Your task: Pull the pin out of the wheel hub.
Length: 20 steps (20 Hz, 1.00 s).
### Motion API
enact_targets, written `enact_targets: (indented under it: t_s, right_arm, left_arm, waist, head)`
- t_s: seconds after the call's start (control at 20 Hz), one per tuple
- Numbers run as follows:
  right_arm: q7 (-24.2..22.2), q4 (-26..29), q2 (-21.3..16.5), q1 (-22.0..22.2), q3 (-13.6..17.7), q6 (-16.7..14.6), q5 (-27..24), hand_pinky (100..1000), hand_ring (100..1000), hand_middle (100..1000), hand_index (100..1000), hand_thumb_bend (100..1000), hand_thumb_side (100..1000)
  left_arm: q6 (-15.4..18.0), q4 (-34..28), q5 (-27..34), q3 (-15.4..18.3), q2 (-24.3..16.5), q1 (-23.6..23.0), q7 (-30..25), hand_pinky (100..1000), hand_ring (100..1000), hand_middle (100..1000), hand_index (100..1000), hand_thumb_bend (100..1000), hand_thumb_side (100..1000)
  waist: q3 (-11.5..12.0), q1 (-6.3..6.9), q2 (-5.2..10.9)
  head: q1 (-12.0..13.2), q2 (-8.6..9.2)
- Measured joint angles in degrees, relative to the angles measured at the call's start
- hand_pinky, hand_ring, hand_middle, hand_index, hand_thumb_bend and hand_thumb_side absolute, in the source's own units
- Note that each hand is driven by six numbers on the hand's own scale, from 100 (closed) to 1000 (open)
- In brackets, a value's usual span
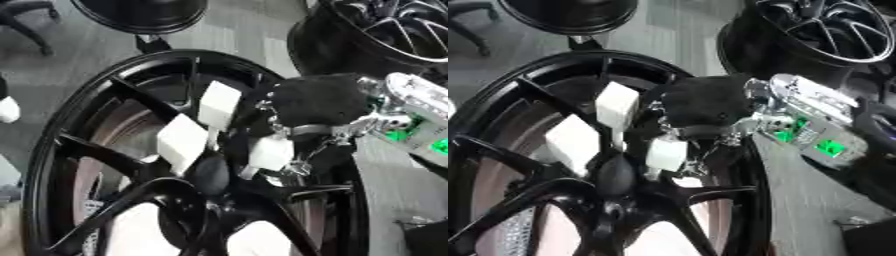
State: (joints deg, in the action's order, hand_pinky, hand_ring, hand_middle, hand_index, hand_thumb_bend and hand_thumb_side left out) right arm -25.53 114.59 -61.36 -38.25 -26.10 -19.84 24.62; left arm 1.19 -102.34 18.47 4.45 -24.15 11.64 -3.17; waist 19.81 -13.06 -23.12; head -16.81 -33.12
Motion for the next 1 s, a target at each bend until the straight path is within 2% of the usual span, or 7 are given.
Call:
enact_targets:
  t_s: [0.55, 0.8, 1.0]
  right_arm:
    - [-1.07, -0.03, -2.66, 0.41, 3.72, 0.53, -3.16, 900, 764, 482, 592, 109, 100]
    - [-0.39, -0.03, -5.32, 2.69, 8.70, 1.13, -6.55, 901, 769, 506, 614, 128, 100]
    - [1.79, -0.03, -8.32, 9.48, 14.68, 2.83, -9.69, 902, 776, 533, 637, 165, 100]
  left_arm:
    - [-0.29, 0.39, 0.17, -0.01, -0.04, -0.81, -0.23, 786, 768, 782, 793, 133, 955]
    - [-0.39, 0.68, 0.35, 0.03, -0.06, -1.56, -0.14, 787, 768, 782, 793, 133, 954]
    - [-0.38, 0.73, 0.42, 0.42, -0.08, -2.22, 0.13, 787, 768, 782, 793, 130, 946]
  waist:
    - [-1.13, 0.06, 2.60]
    - [-2.28, 0.32, 3.42]
    - [-3.63, 0.60, 3.69]
  head:
    - [0.07, -0.07]
    - [0.63, -0.17]
    - [1.59, -0.65]
